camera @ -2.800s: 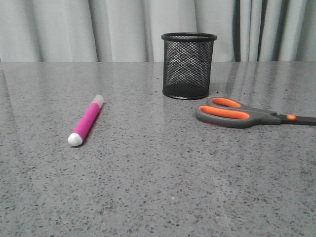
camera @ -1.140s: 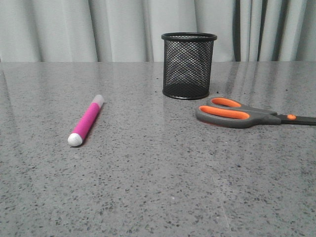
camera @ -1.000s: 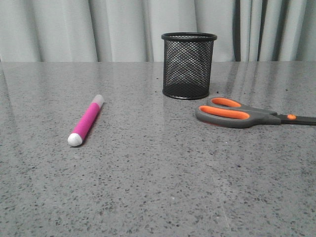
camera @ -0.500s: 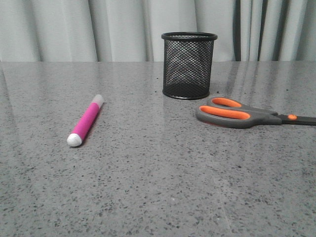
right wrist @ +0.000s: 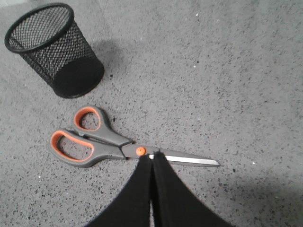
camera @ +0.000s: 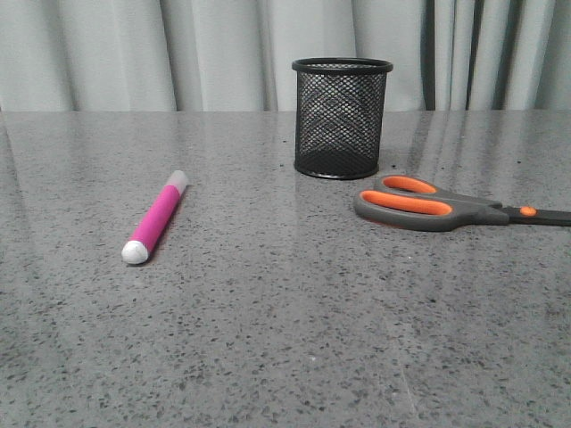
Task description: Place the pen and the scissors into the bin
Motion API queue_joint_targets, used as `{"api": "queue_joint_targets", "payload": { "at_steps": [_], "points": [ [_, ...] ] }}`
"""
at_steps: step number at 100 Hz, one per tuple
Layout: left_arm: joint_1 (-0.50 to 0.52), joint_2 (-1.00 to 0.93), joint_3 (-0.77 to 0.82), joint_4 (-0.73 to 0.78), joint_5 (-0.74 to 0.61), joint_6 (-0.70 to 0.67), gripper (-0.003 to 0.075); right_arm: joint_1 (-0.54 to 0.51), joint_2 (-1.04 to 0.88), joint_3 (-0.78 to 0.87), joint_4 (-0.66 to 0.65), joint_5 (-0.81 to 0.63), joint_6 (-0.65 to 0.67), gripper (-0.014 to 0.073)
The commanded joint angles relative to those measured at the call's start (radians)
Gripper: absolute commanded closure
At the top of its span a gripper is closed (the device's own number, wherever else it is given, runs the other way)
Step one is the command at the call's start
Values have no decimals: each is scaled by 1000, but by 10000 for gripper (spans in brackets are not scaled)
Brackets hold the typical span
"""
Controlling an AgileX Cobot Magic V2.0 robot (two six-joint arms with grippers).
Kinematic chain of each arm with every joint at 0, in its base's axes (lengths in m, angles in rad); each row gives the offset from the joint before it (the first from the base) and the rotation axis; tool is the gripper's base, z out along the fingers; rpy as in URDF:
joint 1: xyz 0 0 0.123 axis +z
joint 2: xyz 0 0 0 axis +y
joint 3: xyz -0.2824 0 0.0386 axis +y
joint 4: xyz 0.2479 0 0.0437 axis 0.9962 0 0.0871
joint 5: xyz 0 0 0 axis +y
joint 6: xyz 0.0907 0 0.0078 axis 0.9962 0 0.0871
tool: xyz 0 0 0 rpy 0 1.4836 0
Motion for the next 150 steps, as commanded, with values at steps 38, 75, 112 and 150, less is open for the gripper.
{"api": "queue_joint_targets", "payload": {
  "at_steps": [38,75,112,150],
  "points": [
    [1,172,-110,-254,64,226,298,-5,34,-61,5,-14,-28,172],
    [-23,391,-265,-310,270,375,346,-5,34,-61,5,-14,-28,172],
    [-407,606,-348,-33,52,256,400,-5,34,-61,5,-21,-29,172],
    [-537,887,-507,326,66,-50,391,-5,34,-61,5,-19,-29,172]
  ]
}}
